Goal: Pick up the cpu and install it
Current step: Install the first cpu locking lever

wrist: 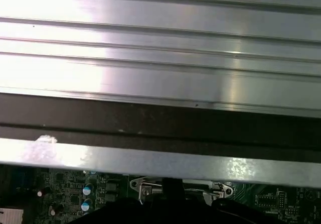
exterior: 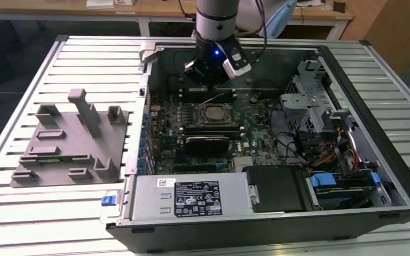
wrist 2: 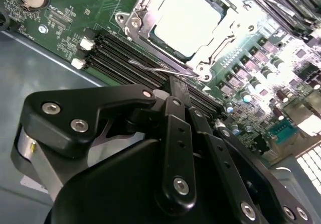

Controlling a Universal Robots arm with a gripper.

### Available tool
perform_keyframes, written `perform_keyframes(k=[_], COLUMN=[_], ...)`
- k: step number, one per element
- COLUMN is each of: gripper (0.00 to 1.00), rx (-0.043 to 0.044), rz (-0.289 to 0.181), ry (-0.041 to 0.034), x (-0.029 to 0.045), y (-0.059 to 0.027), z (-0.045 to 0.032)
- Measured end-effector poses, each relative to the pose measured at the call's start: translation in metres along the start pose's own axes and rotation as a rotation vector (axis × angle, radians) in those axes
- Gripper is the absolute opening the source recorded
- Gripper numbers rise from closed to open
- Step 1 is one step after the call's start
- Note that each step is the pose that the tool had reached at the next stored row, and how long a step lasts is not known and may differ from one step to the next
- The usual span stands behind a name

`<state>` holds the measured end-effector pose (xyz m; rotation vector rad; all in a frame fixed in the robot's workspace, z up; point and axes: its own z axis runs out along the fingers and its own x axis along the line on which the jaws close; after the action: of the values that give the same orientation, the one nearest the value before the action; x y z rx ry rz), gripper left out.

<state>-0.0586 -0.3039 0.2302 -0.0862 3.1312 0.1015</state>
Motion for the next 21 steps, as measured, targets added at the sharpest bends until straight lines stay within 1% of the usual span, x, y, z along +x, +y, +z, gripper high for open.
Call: perform_keyframes(k=[6, 21], gripper=[0.11, 0.11], rx=[0.0003, 0.0009], rz=[0.003, 0.003], ry=[-0.0001, -0.0001], x=[-0.0065, -0.0168], y=[-0.0007, -0.0008], z=[0.0047, 0.0112])
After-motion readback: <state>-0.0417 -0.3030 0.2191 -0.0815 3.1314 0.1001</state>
